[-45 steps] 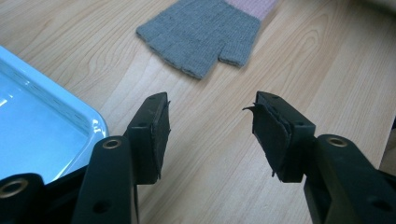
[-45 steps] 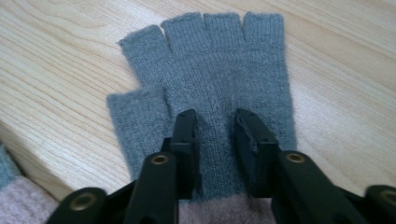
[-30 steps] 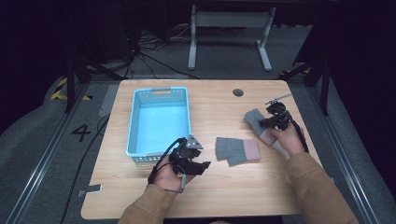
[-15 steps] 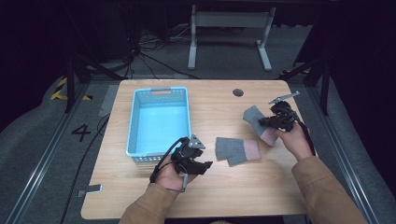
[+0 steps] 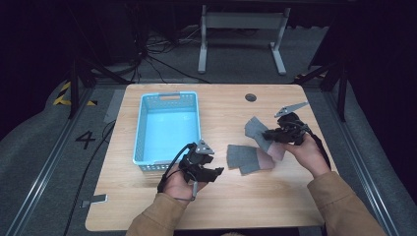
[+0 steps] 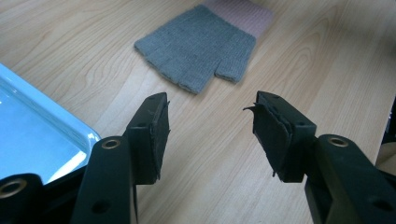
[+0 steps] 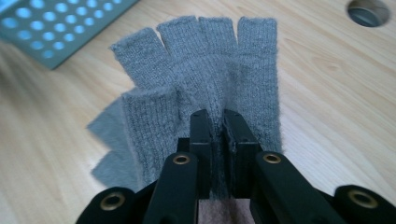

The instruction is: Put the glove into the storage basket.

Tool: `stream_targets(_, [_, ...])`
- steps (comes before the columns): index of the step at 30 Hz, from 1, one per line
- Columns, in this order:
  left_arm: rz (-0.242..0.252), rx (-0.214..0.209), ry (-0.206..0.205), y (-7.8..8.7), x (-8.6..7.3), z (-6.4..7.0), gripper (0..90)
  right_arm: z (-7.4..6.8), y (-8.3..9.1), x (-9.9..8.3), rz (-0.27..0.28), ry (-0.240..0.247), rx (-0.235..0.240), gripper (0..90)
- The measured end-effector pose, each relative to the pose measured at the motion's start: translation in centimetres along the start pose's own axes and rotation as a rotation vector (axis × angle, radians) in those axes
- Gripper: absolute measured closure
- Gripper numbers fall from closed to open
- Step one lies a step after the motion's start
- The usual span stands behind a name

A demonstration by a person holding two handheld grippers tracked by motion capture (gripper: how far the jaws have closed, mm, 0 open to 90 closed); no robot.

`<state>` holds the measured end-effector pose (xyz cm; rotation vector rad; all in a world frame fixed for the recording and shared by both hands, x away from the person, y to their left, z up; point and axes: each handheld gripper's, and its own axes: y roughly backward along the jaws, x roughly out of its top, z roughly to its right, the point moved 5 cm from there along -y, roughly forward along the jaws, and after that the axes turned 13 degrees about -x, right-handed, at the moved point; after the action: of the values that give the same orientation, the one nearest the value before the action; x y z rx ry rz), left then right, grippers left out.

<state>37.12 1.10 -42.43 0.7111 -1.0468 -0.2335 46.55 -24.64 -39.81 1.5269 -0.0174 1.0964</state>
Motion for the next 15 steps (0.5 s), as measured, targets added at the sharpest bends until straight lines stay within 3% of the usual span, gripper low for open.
stream_targets(3, [0.013,0.009,-0.008,0.1,0.1,0.0,50.0,-1.2,0.0,-0.2,0.001,0.037,0.023,83.2])
stream_targets(10, [-0.005,-0.006,-0.004,-0.3,0.1,0.2,51.5,-2.5,-0.4,-0.7,-0.005,0.055,0.042,83.2])
stream_targets(15, [0.027,-0.072,0.002,-0.4,0.3,0.5,52.0,-3.5,-1.2,-1.5,-0.017,0.071,0.054,83.2])
